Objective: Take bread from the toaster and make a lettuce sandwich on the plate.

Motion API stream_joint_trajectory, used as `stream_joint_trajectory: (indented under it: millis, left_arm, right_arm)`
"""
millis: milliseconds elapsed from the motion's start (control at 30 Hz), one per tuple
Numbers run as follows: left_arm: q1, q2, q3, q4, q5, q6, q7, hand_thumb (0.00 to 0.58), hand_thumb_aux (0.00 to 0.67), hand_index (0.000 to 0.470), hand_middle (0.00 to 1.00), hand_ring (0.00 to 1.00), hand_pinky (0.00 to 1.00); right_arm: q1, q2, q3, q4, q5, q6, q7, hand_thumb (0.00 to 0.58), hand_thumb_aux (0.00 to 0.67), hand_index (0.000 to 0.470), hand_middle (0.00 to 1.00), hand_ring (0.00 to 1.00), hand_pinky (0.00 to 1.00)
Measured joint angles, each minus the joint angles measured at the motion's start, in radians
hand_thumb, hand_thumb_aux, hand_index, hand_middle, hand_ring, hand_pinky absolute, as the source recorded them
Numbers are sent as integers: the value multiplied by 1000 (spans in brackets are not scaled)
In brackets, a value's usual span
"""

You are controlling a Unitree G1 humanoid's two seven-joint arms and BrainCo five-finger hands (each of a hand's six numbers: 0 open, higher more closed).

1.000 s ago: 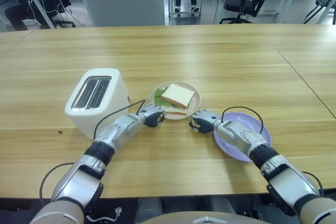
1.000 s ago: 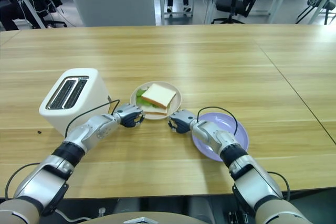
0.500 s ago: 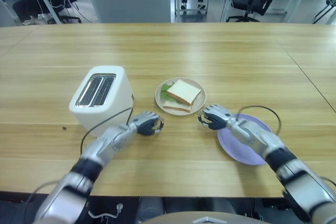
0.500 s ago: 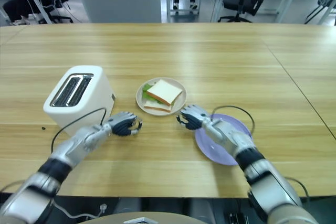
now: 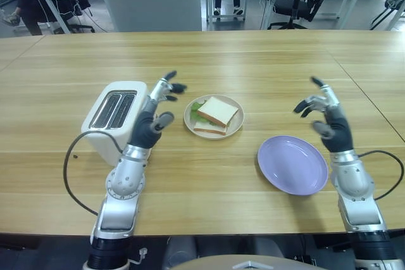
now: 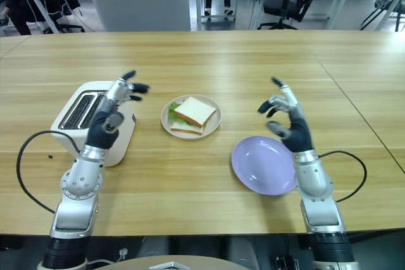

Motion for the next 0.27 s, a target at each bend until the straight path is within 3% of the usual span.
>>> stream_joint_trajectory:
  millis: [267]
  left_arm:
    - [45,-9,76,81,-111,-160,4,0,0,0,0,0,0]
  right_arm:
    - [-2,54,-45,126,41,-146,6,0,0,0,0,0,0]
